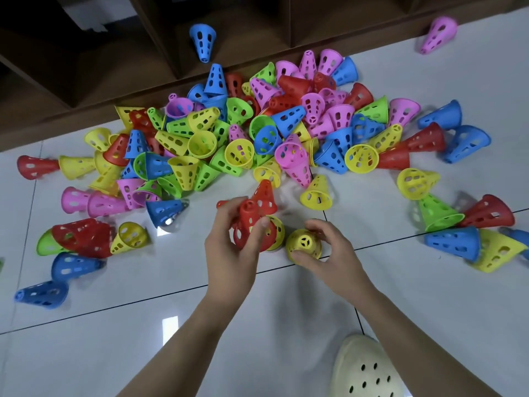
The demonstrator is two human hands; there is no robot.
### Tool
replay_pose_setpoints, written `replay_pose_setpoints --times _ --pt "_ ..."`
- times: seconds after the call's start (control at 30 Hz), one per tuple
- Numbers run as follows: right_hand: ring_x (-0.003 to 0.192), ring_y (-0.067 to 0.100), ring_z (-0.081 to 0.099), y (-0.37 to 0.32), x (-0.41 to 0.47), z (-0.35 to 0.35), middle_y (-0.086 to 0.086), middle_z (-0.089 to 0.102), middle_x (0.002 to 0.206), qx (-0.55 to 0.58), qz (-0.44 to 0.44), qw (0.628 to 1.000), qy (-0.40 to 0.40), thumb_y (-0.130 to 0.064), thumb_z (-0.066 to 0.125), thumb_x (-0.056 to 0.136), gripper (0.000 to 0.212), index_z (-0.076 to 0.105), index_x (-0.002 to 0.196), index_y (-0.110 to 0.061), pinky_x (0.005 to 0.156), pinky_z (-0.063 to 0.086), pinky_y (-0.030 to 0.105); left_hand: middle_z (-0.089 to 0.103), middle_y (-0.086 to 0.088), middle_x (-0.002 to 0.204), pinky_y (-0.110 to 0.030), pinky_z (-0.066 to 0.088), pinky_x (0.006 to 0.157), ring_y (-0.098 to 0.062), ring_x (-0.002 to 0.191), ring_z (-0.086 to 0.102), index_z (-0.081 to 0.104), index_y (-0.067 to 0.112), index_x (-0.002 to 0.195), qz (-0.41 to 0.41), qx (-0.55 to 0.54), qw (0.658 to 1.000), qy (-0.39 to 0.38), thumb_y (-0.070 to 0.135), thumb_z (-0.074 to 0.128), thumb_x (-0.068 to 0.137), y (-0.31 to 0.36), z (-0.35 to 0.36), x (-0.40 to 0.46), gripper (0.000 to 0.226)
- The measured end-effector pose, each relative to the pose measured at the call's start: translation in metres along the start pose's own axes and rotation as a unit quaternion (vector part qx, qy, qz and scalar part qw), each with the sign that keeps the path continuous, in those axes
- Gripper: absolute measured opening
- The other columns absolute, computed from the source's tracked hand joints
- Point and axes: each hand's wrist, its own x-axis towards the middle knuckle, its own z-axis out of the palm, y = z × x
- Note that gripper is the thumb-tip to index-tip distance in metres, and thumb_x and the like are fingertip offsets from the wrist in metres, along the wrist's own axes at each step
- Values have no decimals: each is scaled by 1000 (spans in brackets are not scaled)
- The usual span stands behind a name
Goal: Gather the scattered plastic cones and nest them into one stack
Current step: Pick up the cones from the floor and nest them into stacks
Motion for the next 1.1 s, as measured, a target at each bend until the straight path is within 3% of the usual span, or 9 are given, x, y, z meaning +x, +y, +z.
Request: replay_pose_setpoints --times 0.1,0.2,0.3,0.43,0.53,0.73,0.87,0.93,1.1 --pt "114 3 60 -7 9 -11 -9 65 119 70 23 997 8 -54 66 80 49 61 120 -26 94 46 17 66 5 111 -36 53 87 -22 104 63 61 22 115 -10 -15 1000 -24 16 73 91 -18 8 -2 28" --pt "98 5 62 -7 35 -19 0 67 107 41 59 989 129 -47 60 86 35 64 108 -20 78 47 13 68 5 111 -47 54 95 -26 110 64 63 24 113 -39 -20 999 -23 13 75 89 -37 9 -4 29" --pt "98 23 59 1 77 -24 8 59 112 -90 108 969 204 -45 62 91 40 60 113 -11 87 51 38 69 9 111 -41 53 99 -21 111 64 66 21 114 -49 1 998 -29 15 75 89 -49 9 -6 27" --pt "121 36 51 -7 132 -26 15 51 129 -209 173 953 137 -59 57 90 67 49 129 -6 93 47 46 69 15 112 -29 52 95 -12 111 63 67 26 114 -45 59 995 -72 14 74 89 -54 8 -1 29" --pt "118 34 57 -11 153 -22 12 59 126 -297 237 923 55 -75 52 83 80 50 128 -8 87 47 41 67 20 113 -25 51 93 -7 110 62 64 35 113 -28 103 989 -101 17 76 88 -56 3 7 33" --pt "91 25 52 -23 144 -24 2 51 95 -332 278 901 -21 -52 62 85 40 47 97 -17 75 40 32 64 32 108 -14 47 88 -2 105 61 58 51 112 11 151 976 -156 29 78 86 -57 -6 19 39" --pt "86 24 62 -19 106 -27 -1 62 85 -215 193 955 66 -47 68 82 31 59 90 -18 67 43 30 57 26 118 -7 44 80 -2 101 58 59 44 129 -6 205 954 -217 44 71 87 -70 -20 26 44" --pt "78 9 63 -30 83 -29 -6 66 81 -122 123 980 98 -40 73 83 25 63 92 -20 62 45 21 54 24 121 -6 44 77 -2 99 58 57 40 135 -20 232 943 -236 50 67 88 -80 -28 25 49" --pt "88 7 65 -61 36 -26 -10 70 92 1 -2 992 122 -27 78 84 29 62 107 -22 75 49 15 63 11 110 -12 47 78 -3 92 63 67 32 119 -98 216 957 -165 40 60 97 -96 -36 20 25"
